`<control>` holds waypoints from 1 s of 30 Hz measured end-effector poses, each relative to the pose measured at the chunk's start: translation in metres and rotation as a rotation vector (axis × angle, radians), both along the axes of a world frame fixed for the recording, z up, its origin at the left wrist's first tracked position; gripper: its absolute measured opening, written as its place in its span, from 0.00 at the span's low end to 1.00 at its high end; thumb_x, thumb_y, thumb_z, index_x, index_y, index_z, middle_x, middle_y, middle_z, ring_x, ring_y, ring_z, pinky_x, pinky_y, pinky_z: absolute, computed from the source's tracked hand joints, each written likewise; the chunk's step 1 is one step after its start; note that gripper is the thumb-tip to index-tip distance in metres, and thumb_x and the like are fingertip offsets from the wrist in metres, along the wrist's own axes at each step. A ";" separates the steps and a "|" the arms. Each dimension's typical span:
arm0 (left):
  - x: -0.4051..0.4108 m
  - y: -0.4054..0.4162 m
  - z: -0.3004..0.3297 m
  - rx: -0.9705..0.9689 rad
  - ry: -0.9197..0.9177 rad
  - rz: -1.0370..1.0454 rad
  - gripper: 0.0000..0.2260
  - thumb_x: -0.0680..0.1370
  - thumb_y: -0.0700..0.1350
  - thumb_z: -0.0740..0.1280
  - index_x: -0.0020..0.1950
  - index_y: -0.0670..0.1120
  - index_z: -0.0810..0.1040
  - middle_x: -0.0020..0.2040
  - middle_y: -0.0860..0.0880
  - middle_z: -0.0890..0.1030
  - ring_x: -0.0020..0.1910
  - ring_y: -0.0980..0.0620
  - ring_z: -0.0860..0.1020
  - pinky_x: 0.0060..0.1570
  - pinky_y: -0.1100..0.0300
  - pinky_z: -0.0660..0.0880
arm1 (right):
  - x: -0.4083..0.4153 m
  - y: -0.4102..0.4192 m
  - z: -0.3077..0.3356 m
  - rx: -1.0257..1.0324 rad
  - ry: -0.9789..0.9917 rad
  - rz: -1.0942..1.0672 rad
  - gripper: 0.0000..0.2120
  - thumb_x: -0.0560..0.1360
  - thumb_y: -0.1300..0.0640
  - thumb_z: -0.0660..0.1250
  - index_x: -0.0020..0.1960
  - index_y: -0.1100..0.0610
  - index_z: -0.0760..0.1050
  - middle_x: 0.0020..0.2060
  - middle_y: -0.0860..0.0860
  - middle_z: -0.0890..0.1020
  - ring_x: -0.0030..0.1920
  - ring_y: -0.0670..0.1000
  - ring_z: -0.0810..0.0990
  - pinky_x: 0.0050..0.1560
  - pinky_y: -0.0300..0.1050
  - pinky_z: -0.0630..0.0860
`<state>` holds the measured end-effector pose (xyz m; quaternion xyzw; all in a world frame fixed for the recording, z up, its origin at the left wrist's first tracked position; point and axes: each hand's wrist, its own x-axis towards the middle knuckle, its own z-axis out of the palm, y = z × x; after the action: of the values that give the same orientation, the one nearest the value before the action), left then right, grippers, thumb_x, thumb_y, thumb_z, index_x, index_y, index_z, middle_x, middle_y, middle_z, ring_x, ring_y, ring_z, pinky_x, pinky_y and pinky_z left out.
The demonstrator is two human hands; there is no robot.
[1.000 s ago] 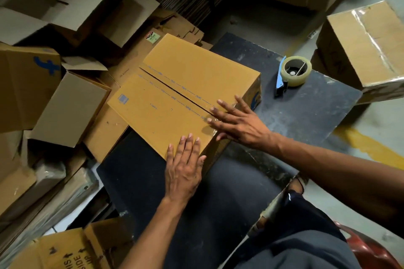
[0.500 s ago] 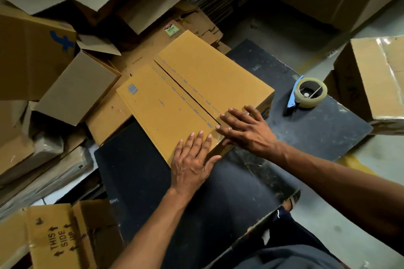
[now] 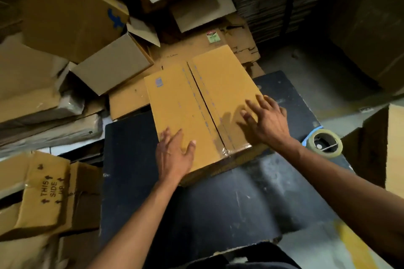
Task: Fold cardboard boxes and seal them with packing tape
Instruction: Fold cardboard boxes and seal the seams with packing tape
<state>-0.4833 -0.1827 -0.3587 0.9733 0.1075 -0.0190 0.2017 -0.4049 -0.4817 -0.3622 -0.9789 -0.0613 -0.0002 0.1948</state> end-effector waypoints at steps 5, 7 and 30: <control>0.033 0.002 0.018 -0.410 0.205 0.394 0.37 0.79 0.63 0.68 0.83 0.53 0.58 0.83 0.43 0.58 0.78 0.38 0.64 0.74 0.41 0.67 | 0.050 0.000 0.026 -0.048 0.313 -0.073 0.21 0.83 0.40 0.59 0.66 0.53 0.69 0.61 0.60 0.77 0.58 0.63 0.80 0.59 0.63 0.79; 0.041 0.006 0.020 -0.392 0.245 0.383 0.38 0.78 0.64 0.69 0.83 0.54 0.58 0.82 0.43 0.57 0.77 0.37 0.64 0.73 0.42 0.69 | 0.038 0.015 0.032 -0.160 0.337 -0.082 0.21 0.82 0.38 0.59 0.61 0.54 0.71 0.55 0.58 0.79 0.53 0.60 0.82 0.53 0.58 0.81; -0.036 -0.044 -0.021 0.220 0.087 -0.378 0.39 0.76 0.77 0.56 0.77 0.51 0.73 0.80 0.39 0.64 0.78 0.39 0.67 0.75 0.32 0.50 | 0.012 0.033 0.023 0.176 0.450 -0.259 0.27 0.81 0.35 0.60 0.44 0.57 0.83 0.44 0.55 0.85 0.47 0.55 0.85 0.56 0.58 0.82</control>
<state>-0.5193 -0.2266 -0.3796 0.9906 -0.0668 -0.0864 0.0823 -0.3928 -0.4491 -0.3394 -0.9334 0.1095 0.1871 0.2861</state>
